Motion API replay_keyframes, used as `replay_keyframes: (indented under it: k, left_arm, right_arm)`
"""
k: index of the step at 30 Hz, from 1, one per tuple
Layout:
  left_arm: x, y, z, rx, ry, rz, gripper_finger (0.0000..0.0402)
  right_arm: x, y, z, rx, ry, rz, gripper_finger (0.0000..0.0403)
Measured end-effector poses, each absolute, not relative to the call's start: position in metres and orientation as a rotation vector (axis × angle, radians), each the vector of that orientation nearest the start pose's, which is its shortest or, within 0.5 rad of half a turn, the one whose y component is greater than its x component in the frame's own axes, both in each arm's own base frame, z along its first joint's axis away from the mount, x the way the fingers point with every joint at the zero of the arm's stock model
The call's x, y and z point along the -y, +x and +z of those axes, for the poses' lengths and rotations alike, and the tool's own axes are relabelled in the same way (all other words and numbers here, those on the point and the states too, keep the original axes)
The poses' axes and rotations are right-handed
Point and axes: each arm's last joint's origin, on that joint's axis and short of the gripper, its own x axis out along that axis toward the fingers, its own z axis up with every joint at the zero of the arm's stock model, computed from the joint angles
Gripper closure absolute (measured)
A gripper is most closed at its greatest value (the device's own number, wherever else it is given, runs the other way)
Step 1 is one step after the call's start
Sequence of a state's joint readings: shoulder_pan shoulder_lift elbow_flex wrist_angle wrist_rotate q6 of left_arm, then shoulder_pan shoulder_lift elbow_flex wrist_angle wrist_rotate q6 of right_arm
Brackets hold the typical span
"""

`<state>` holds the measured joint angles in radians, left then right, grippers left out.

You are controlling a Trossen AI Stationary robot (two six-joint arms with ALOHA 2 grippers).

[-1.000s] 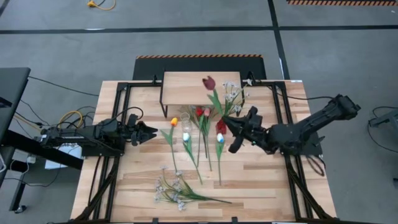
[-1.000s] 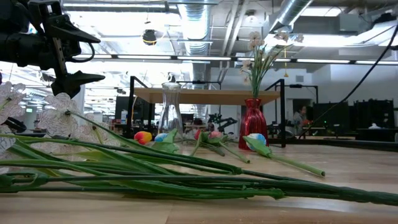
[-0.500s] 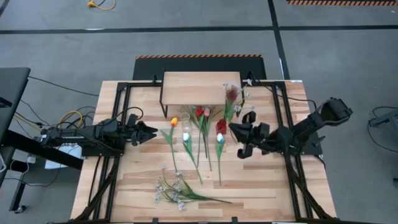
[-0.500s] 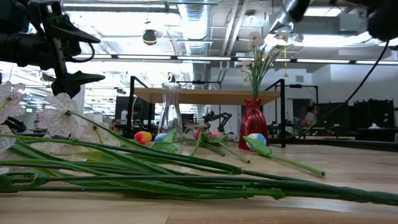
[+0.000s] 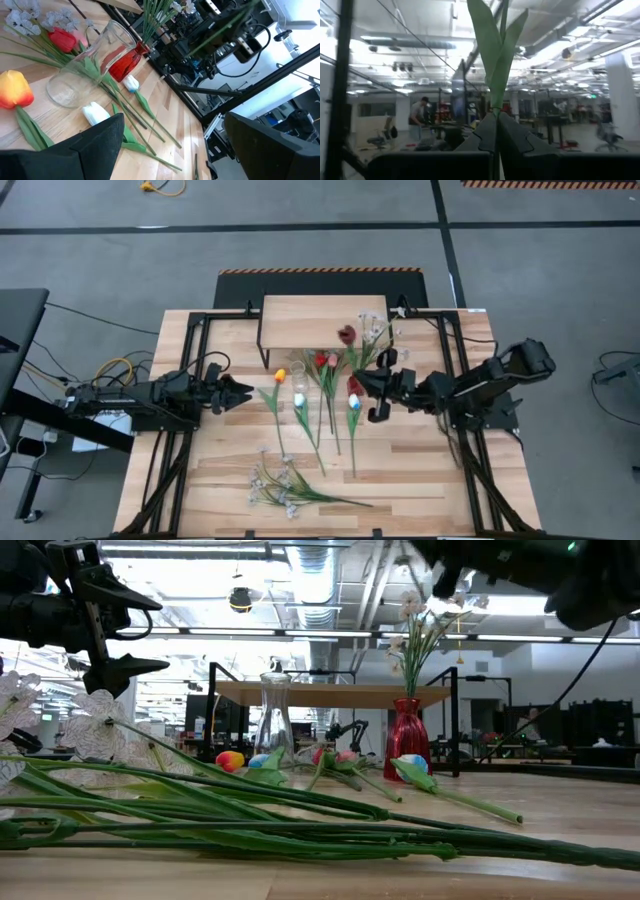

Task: Pick and place flowers into a vace then onto a shelf
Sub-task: Put the dark red flower into the red vase

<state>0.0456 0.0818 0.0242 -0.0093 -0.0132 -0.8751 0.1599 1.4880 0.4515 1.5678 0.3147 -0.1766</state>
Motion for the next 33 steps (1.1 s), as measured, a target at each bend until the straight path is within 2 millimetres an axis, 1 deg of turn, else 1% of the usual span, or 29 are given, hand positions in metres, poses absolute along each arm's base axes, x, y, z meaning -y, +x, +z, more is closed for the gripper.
replay_keyframes:
  k: [6,17,21,25,29,33]
  left_arm:
    - [-0.005,0.101,0.164,-0.039,-0.876,0.084,0.0069]
    - [-0.005,0.101,0.164,-0.041,-0.877,0.079,0.0069]
    - [-0.005,0.101,0.164,-0.041,-0.878,0.08,0.0069]
    - [-0.005,0.101,0.164,-0.041,-0.877,0.079,0.0069]
    - [-0.005,0.101,0.164,-0.042,-0.876,0.079,0.0069]
    - [-0.005,0.101,0.164,-0.042,-0.876,0.079,0.0069]
  right_arm:
    - [-0.017,0.26,0.229,0.483,-0.06,-0.207,0.0403]
    - [0.003,0.261,0.229,0.49,-0.1,-0.224,0.0403]
    - [0.008,0.268,0.219,0.448,-0.107,-0.222,0.0403]
    - [0.012,0.283,0.211,0.419,-0.095,-0.228,0.0403]
    - [0.014,0.294,0.215,0.447,-0.104,-0.217,0.0403]
    - [0.02,0.295,0.214,0.441,-0.112,-0.236,0.0403]
